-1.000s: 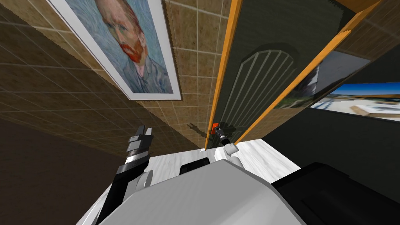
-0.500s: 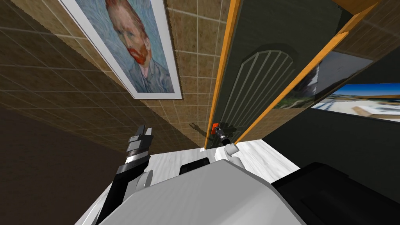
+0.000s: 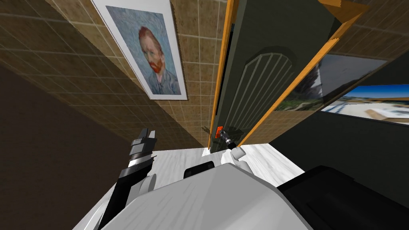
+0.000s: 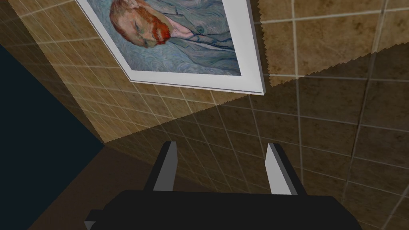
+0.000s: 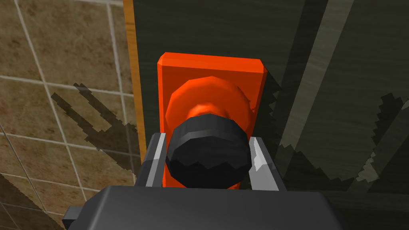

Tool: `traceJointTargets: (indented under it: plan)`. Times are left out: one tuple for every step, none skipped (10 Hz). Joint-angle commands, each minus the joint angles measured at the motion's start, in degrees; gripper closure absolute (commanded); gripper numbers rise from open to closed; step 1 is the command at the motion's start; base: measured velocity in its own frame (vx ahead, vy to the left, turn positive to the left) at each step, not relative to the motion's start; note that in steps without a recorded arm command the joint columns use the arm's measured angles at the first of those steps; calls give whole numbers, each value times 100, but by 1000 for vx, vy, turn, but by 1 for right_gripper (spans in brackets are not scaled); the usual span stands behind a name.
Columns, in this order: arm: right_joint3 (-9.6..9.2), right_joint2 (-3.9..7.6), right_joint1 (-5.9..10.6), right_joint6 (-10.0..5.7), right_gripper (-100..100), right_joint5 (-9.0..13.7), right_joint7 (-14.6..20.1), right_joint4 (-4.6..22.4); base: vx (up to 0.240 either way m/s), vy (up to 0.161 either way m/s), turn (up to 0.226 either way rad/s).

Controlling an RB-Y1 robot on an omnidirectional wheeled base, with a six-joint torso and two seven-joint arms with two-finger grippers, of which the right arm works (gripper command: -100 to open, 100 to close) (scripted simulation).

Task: Pull the door open

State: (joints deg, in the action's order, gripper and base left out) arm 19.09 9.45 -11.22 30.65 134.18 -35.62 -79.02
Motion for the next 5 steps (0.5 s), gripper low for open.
traceJointTargets:
  plan:
    - [-40, 82, -34, 148, 100, 16, 83, 6, -221, -84, 110]
    - [-68, 144, -55, 231, 100, 24, 137, 23, -217, -82, 91]
    - [-86, 183, -68, 285, 100, 29, 171, 33, -201, -88, 85]
    - [-78, 150, -71, 227, 100, 18, 137, 46, -88, -37, 28]
    - [-115, 234, -108, 360, 100, 37, 185, 92, -157, -55, 105]
